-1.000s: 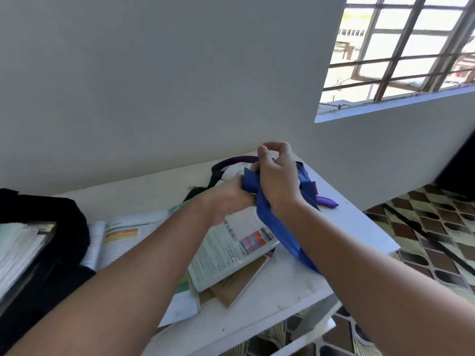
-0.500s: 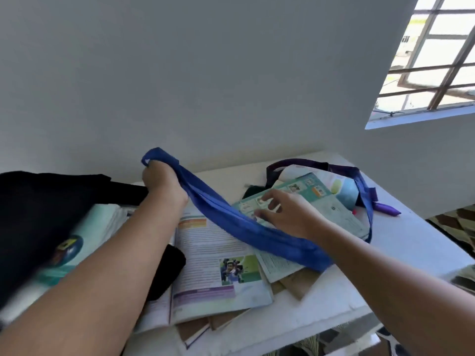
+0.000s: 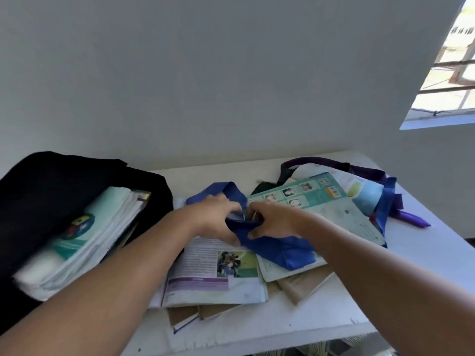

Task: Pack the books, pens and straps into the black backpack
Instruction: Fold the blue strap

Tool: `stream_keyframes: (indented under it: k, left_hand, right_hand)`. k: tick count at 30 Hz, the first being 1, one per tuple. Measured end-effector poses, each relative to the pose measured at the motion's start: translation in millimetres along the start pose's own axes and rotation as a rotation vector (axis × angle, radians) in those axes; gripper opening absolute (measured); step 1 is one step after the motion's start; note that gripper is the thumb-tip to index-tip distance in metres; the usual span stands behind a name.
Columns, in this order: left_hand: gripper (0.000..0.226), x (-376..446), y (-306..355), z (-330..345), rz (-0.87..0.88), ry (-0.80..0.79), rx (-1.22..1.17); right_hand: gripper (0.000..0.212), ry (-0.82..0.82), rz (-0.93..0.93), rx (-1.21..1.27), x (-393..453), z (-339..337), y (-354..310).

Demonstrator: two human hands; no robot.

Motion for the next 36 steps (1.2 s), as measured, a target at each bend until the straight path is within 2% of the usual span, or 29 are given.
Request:
stream_keyframes:
  k: [1, 3, 6, 8, 10, 13, 14, 16, 18, 21, 24, 26, 28, 30, 32, 34, 36]
  left_hand:
    - [0.051, -1, 3, 9, 0.015, -0.03, 0.058]
    - [0.034, 1, 4, 13, -0.003, 0.008, 0.123]
    - [0.015, -2, -7, 5, -0.091, 0.173, 0.101]
    - [0.015, -9, -16, -8, -0.144, 0.382, 0.07]
    - [0.012, -22, -29, -22, -0.264, 0.552, 0.156]
    - [0.039, -42, -45, -30, -0.476, 0.592, 0.391]
    - [0.052, -45, -43, -31, -0.464, 0.621, 0.408]
    - [0.071, -44, -21, -22, -0.26, 0.609, 0.335]
    - [0.068, -39, 9, -1, -0.071, 0.483, 0.191]
    - [0.064, -27, 22, 26, -0.077, 0.329, 0.078]
    - [0.051, -21, 20, 37, -0.083, 0.401, 0.051]
    - [0.029, -20, 24, 36, -0.016, 0.463, 0.122]
    - [0.016, -20, 29, 30, 0.058, 0.518, 0.111]
    - [0.02, -23, 28, 17, 0.053, 0.592, -0.091]
    - [0.02, -25, 16, 6, -0.018, 0.667, -0.38]
    - [0.017, -29, 14, 2, -0.037, 0.692, -0.493]
    - [0.007, -26, 21, 4, -0.019, 0.652, -0.485]
  right_hand:
    - [0.022, 0.024, -0.02, -0.011, 1, 0, -3]
    - [0.008, 0.066, -0.039, -0.001, 3, -4, 0]
    - [0.005, 0.127, -0.03, 0.1, 0, -9, 11]
    - [0.008, 0.138, -0.06, 0.088, -2, -12, 19]
    - [0.01, 0.15, -0.074, 0.025, -5, -18, 28]
    - [0.008, 0.228, -0.03, 0.005, -4, -31, 42]
    - [0.008, 0.279, 0.005, 0.045, -3, -36, 46]
    - [0.011, 0.39, 0.087, 0.182, -2, -47, 50]
    - [0.015, 0.469, 0.149, 0.349, -2, -56, 50]
    - [0.014, 0.606, 0.192, 0.564, 3, -77, 42]
    - [0.015, 0.703, 0.139, 0.728, 18, -105, 21]
    - [0.027, 0.588, 0.037, 0.644, 32, -108, -2]
    - [0.049, 0.42, -0.022, 0.307, 39, -92, -14]
    - [0.076, 0.288, 0.022, 0.045, 35, -69, -2]
    - [0.09, 0.135, 0.096, -0.086, 22, -52, 20]
    - [0.075, -0.031, 0.101, -0.18, 8, -39, 35]
    - [0.04, -0.066, 0.035, -0.244, 1, -32, 36]
Point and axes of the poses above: each hand's wrist, its own x-axis towards the middle knuckle, its own z-axis out of the palm, y = z × x, the point moved 7 cm from there along x, towards the middle knuckle, and after that the axes turned 12 degrees about y, right-handed, at the moved point
